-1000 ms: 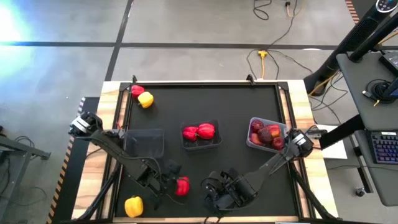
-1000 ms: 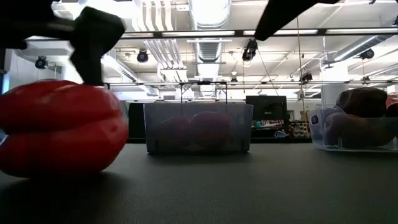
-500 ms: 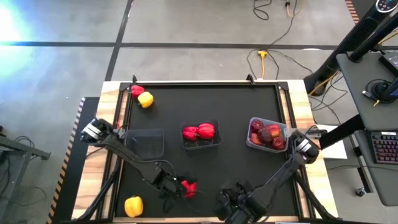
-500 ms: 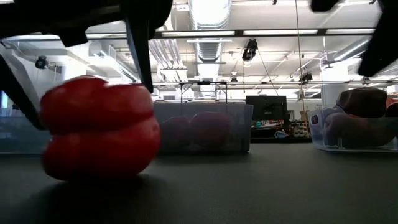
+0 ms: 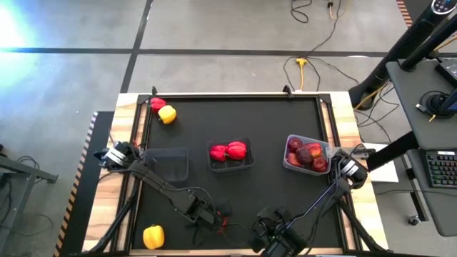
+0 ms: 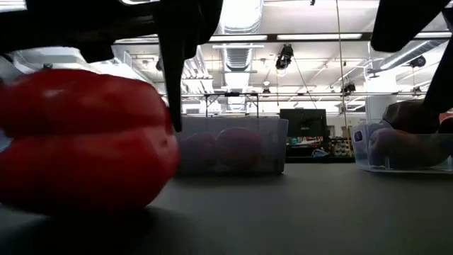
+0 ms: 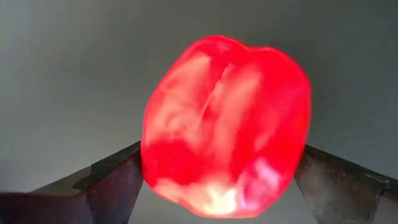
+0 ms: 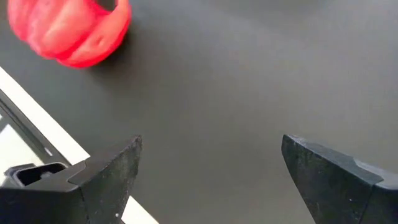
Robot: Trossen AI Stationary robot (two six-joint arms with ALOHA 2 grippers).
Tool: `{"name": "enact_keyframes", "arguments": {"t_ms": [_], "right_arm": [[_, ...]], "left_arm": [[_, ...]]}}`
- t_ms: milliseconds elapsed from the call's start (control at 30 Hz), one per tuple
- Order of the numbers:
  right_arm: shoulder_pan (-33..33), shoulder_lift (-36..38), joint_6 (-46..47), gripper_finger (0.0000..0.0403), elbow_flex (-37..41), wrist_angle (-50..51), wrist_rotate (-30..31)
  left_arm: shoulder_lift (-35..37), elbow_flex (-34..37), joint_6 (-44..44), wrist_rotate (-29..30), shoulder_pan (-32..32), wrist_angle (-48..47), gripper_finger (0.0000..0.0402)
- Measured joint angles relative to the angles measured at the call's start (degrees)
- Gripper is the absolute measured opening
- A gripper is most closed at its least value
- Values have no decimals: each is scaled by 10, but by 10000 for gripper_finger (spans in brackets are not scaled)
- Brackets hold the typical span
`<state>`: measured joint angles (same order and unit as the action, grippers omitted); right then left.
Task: Sort produce into baskets
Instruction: Put the red bell pepper into the right black bin
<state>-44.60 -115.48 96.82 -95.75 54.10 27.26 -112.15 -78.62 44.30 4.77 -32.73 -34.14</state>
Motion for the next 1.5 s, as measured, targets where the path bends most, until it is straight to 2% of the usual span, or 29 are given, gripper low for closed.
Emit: {"name": "enact_keyframes", "arguments": {"t_ms": [233, 367, 567, 667, 833, 1033, 1167, 1300, 1500], "right_arm": [[0, 0, -5, 377, 5, 0, 26], [0, 0, -4, 377, 7, 0, 29], [0, 0, 26, 377, 27, -6, 29], [0, 0, 37, 377, 38, -26, 29], [-1, 0, 31, 377, 41, -38, 28], [-1, 0, 24, 377, 42, -37, 33], [-1, 0, 35, 377, 42, -37, 74], [0, 0, 41, 377, 42, -37, 103], [11, 0, 39, 377, 42, -37, 104]], "left_arm": [[-5, -6, -24, -20, -1, -3, 321], [-5, -19, -93, -21, -1, -52, 287], [-4, -33, -217, -20, 0, -121, 279], [5, -33, -212, -19, 9, -175, 279], [52, -32, -210, 3, 60, -230, 278], [120, -32, -286, 3, 145, -187, 278], [160, -45, -342, 6, 201, -165, 277], [172, -88, -391, 8, 255, -166, 277], [168, -119, -415, 9, 309, -151, 277]]}}
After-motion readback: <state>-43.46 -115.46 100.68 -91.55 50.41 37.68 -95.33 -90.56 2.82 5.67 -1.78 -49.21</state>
